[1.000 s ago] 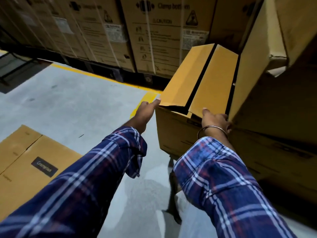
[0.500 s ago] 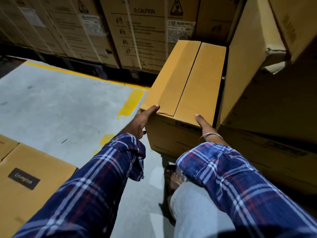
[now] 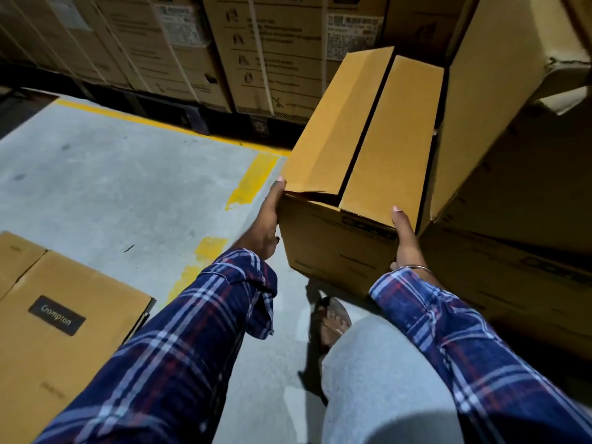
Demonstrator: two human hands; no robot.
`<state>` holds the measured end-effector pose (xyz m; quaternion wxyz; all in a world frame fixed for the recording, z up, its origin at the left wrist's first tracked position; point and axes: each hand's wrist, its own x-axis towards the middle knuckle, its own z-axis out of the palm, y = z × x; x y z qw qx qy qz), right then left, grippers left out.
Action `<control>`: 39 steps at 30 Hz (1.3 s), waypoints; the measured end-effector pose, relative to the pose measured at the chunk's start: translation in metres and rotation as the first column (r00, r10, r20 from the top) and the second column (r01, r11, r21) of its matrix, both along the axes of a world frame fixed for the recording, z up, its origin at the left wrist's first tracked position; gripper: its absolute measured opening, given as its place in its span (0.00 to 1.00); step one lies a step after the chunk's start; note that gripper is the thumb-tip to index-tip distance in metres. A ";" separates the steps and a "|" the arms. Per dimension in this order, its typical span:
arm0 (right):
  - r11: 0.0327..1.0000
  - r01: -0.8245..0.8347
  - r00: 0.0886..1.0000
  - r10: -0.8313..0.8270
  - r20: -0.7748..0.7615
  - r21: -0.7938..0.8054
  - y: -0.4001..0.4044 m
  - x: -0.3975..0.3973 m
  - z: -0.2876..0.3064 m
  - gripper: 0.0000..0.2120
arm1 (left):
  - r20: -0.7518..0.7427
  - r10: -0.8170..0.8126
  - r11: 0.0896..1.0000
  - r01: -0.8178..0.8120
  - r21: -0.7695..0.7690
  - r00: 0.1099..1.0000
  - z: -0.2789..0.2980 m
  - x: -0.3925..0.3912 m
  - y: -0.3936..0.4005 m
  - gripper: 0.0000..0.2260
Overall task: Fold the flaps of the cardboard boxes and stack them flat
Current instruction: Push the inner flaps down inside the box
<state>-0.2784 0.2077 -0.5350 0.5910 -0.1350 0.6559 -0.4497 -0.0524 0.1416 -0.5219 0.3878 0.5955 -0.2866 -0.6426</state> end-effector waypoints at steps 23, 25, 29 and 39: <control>0.976 0.197 0.979 -0.201 -0.034 -0.095 0.000 0.026 -0.004 0.43 | -0.463 0.537 0.842 -0.477 0.250 0.705 -0.067 0.011 0.000 0.31; 0.990 0.114 0.989 -0.122 -0.089 -0.087 0.004 0.032 -0.002 0.42 | -0.499 0.562 0.827 -0.451 0.335 0.660 -0.085 0.018 0.014 0.42; 0.997 -0.047 0.983 0.035 -0.179 -0.065 0.008 0.038 -0.003 0.41 | -0.520 0.512 0.850 -0.317 0.420 0.684 -0.120 0.000 0.038 0.60; 0.972 -0.125 0.985 0.098 -0.141 -0.198 0.003 0.050 0.010 0.40 | -0.581 0.580 0.814 -0.381 0.438 0.571 -0.121 -0.017 0.021 0.58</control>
